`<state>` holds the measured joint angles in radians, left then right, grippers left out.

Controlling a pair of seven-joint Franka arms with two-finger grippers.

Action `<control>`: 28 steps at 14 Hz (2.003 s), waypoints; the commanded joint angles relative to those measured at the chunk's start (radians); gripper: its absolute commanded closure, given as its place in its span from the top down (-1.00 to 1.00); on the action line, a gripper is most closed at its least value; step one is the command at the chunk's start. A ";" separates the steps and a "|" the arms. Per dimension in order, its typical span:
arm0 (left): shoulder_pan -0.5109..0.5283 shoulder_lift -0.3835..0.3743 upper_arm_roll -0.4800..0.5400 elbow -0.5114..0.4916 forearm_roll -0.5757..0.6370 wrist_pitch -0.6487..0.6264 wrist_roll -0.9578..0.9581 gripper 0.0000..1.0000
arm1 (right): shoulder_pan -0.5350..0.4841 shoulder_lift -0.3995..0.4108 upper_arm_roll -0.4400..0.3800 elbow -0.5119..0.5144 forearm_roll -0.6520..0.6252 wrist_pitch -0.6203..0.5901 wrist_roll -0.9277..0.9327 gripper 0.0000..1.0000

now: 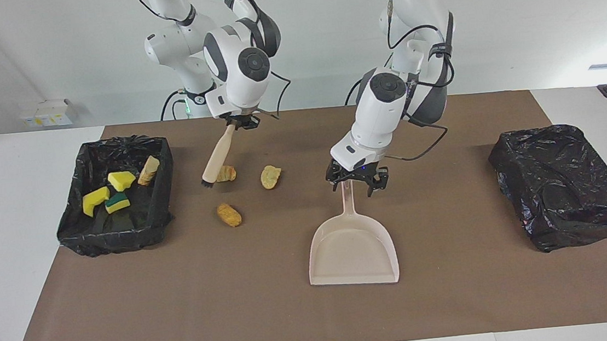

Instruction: Sweep and dump trash in bin

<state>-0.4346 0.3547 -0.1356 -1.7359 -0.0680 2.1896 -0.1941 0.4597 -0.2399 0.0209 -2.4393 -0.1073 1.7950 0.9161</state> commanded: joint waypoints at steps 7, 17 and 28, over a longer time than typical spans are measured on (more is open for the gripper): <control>-0.038 0.036 0.021 0.029 0.097 -0.090 0.016 -1.00 | 0.003 -0.154 0.013 -0.219 -0.006 0.322 -0.112 -1.00; 0.114 -0.120 0.040 0.019 0.201 -0.266 0.862 -1.00 | 0.013 0.079 0.011 0.086 0.230 0.324 -0.563 -1.00; 0.117 -0.344 0.033 -0.366 0.192 -0.145 1.224 -1.00 | -0.265 0.103 0.008 0.234 -0.017 0.168 -0.857 -1.00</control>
<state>-0.2707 0.0699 -0.1116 -2.0297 0.1161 2.0077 1.0436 0.2441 -0.1543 0.0174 -2.2028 -0.0522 1.9431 0.1204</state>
